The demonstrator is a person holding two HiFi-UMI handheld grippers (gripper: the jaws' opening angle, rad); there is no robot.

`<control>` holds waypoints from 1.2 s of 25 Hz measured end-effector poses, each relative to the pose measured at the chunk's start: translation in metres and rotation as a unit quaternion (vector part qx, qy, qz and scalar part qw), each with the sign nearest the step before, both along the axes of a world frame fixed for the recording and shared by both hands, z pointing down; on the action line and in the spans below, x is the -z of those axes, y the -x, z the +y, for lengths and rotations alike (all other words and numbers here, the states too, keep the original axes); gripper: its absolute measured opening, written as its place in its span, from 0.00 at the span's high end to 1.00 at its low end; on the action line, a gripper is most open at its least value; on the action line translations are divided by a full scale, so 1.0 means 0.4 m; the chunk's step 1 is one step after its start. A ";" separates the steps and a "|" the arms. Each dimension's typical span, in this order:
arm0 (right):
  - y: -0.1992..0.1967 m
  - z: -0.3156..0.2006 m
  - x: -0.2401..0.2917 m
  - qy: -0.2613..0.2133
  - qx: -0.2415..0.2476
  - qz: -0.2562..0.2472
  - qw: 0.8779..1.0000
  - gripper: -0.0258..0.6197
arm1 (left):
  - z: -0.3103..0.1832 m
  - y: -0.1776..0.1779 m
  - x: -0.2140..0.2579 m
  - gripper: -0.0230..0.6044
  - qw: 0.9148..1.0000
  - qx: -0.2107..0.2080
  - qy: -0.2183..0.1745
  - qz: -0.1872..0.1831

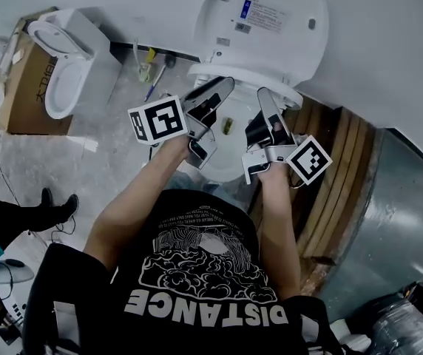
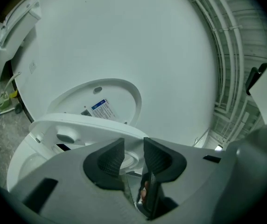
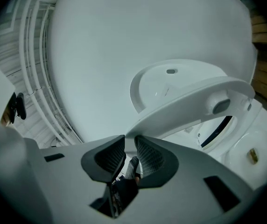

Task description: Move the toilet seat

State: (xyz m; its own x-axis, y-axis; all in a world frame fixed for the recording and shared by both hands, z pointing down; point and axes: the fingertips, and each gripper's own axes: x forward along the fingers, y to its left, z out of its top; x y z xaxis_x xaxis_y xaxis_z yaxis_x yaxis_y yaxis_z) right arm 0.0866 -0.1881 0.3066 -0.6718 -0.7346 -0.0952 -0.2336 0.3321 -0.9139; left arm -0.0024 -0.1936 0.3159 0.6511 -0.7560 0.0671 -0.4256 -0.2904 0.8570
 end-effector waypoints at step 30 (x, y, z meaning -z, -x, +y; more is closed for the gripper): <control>0.006 -0.168 0.020 -0.038 -0.019 0.055 0.998 0.89 | -0.166 0.011 0.016 0.89 0.997 -0.004 -0.037 -0.066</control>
